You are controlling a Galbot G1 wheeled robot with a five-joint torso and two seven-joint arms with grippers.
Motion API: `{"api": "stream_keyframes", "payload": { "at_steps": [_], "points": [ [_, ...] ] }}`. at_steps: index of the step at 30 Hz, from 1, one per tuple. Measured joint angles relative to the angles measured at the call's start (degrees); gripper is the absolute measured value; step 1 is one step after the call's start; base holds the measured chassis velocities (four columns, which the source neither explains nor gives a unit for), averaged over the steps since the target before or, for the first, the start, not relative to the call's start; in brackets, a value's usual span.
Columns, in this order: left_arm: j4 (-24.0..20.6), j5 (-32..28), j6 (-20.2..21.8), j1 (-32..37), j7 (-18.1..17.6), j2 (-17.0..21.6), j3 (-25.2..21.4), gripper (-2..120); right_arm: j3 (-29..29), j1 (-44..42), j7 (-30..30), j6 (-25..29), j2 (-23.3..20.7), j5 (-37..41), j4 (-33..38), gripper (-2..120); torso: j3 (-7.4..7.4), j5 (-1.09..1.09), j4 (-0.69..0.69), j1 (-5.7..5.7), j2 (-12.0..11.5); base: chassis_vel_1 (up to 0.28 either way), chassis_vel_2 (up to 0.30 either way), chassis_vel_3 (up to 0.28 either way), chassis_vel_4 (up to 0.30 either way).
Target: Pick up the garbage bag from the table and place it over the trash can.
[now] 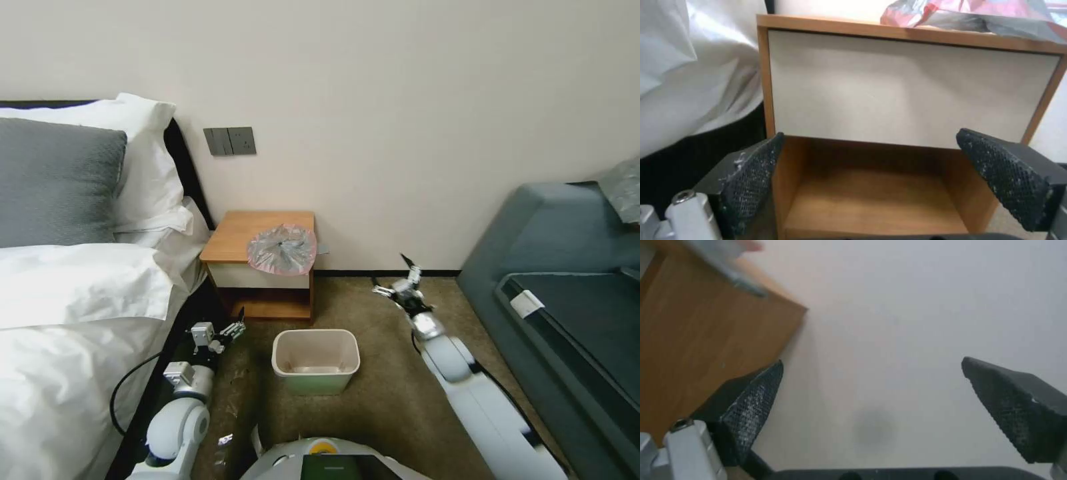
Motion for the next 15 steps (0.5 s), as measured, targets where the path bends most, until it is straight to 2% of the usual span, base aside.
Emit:
{"api": "stream_keyframes", "payload": {
  "at_steps": [1, 3, 5, 9, 15],
  "points": [
    [0.0, 0.0, 0.0, 0.0, 0.0, 0.0, 0.0, 99, 0.0, 0.0, 0.0, 0.0, 0.0, 0.0, 0.0, 100, 0.0, 0.0, 0.0, 0.0, 0.0, 0.0, 0.0, 0.0, 0.0],
    [1.9, 0.8, -1.2, -1.3, -0.3, -0.1, 0.6, 99, -3.5, 6.5, -1.5, 4.8, 0.5, -10.0, -6.9, 100, 0.0, -0.03, 0.0, 0.0, 0.0, 0.0, 0.0, 0.0, 0.0],
    [2.7, 0.6, -0.7, -1.9, -0.6, -0.1, 1.0, 99, -5.5, 10.2, -2.3, 7.5, 1.3, -16.1, -11.1, 100, 0.0, -0.01, -0.02, 0.0, 0.0, 0.0, 0.0, 0.0, 0.0],
    [3.4, -0.1, 0.0, -2.4, -1.0, -0.3, 1.7, 99, -7.3, 14.6, -2.8, 10.9, 2.1, -21.6, -15.4, 100, 0.0, -0.03, 0.0, 0.0, 0.0, 0.0, 0.0, 0.0, 0.0],
    [4.4, 0.2, 0.2, -3.0, -1.4, -1.3, 2.9, 99, -10.5, 20.5, -2.6, 12.7, 2.5, -24.8, -20.2, 100, 0.0, -0.03, -0.03, 0.0, 0.0, 0.0, 0.0, 0.0, 0.0]
  ]
}}
